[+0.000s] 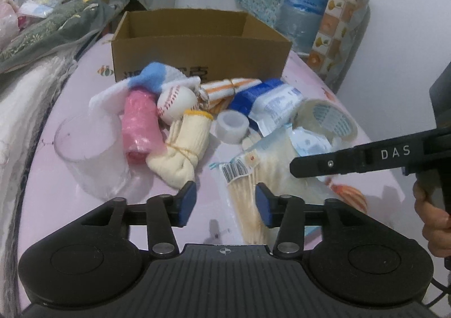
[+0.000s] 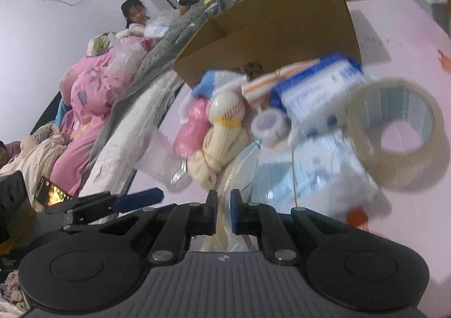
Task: Organize soft objects
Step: 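Move right gripper to the blue mask bundle while left gripper approaches the cotton swab bag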
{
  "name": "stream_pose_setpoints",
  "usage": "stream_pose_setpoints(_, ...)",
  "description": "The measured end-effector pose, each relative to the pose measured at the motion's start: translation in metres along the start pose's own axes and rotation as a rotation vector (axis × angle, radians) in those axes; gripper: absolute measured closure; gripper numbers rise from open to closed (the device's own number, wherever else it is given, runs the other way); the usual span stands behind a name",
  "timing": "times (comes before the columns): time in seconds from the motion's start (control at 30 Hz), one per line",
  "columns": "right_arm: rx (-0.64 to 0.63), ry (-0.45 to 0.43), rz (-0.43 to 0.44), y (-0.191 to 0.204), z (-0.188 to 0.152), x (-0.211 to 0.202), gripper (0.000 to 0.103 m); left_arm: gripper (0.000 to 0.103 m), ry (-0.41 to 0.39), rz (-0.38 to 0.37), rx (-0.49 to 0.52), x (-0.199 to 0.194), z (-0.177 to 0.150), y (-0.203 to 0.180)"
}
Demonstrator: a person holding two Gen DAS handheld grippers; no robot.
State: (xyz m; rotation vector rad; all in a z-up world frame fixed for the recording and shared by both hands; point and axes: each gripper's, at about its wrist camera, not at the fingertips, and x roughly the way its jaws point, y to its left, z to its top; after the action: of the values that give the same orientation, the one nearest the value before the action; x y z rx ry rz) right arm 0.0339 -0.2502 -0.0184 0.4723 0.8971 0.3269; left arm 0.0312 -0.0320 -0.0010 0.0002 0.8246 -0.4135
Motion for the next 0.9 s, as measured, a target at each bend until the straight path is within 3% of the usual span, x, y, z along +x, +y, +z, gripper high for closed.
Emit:
stream_pose_setpoints(0.3,0.052,0.047,0.033,-0.011,-0.016,0.004,0.072,0.019,0.136,-0.114,0.045,0.021,-0.019,-0.019)
stream_pose_setpoints(0.73,0.027,0.124,0.046,-0.003,-0.015,0.031,0.071,0.015,0.192,-0.101,0.040,0.042,-0.023,-0.011)
stream_pose_setpoints(0.9,0.015,0.127,0.043,0.002,-0.016,0.037,0.071,0.018,0.186,-0.090,0.032,0.041,-0.024,-0.007)
